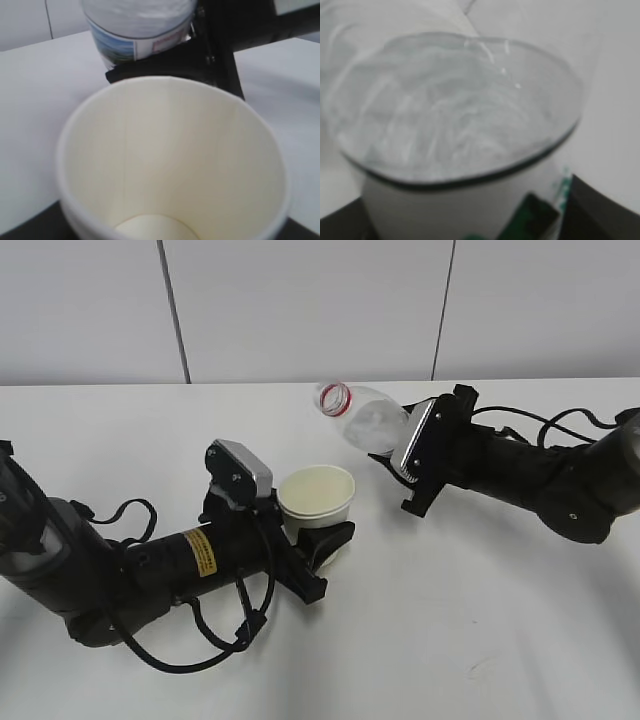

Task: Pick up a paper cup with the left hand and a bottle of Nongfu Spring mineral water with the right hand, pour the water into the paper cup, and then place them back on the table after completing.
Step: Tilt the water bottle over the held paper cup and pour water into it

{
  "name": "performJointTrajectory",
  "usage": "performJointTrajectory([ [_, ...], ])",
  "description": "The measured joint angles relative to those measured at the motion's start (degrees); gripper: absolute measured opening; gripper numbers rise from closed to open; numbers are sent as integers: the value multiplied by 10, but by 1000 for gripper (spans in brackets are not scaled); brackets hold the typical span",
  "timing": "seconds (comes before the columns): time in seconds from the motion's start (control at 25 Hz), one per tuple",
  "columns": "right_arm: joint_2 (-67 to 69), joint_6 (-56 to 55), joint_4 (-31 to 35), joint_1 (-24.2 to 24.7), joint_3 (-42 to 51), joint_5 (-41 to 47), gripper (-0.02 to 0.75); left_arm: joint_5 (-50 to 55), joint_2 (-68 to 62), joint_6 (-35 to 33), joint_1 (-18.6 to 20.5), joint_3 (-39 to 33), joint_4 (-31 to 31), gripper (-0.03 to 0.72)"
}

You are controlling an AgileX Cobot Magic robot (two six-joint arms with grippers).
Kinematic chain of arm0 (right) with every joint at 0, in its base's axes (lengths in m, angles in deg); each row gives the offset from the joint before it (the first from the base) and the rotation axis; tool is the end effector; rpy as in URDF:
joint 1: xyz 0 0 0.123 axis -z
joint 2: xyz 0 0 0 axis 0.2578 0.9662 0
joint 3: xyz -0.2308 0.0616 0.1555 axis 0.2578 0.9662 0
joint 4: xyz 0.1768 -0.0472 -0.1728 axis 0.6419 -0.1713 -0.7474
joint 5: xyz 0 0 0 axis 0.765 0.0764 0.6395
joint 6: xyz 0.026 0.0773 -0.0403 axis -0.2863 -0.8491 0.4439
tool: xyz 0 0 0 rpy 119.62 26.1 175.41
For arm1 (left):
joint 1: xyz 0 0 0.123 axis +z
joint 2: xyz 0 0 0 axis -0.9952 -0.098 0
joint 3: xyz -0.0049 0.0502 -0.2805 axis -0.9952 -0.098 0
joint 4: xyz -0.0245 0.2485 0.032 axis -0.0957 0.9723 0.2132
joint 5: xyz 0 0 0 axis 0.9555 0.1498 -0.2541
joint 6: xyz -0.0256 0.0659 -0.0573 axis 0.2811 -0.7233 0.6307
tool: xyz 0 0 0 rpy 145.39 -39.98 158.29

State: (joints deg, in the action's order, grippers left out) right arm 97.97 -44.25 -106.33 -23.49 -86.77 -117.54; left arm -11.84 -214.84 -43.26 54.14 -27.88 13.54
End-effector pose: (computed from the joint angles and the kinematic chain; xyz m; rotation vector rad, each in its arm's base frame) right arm 0.4035 0.0976 0.1113 -1.1497 1.4023 -0.1572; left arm 0.2976 -0.2193 0.0697 0.8298 1.6332 -0.7414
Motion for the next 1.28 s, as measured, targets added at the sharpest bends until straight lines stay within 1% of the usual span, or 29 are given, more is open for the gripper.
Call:
performJointTrajectory([
  [0.36,-3,110,-1,0,0,-1,463,0,0,1,0,0,-7,404],
  [1.0,-3,268,73,0,0,-15,463,0,0,1,0,0,-7,404],
  [1.28,-3,309,86,0,0,-30,461,0,0,1,0,0,-7,404],
])
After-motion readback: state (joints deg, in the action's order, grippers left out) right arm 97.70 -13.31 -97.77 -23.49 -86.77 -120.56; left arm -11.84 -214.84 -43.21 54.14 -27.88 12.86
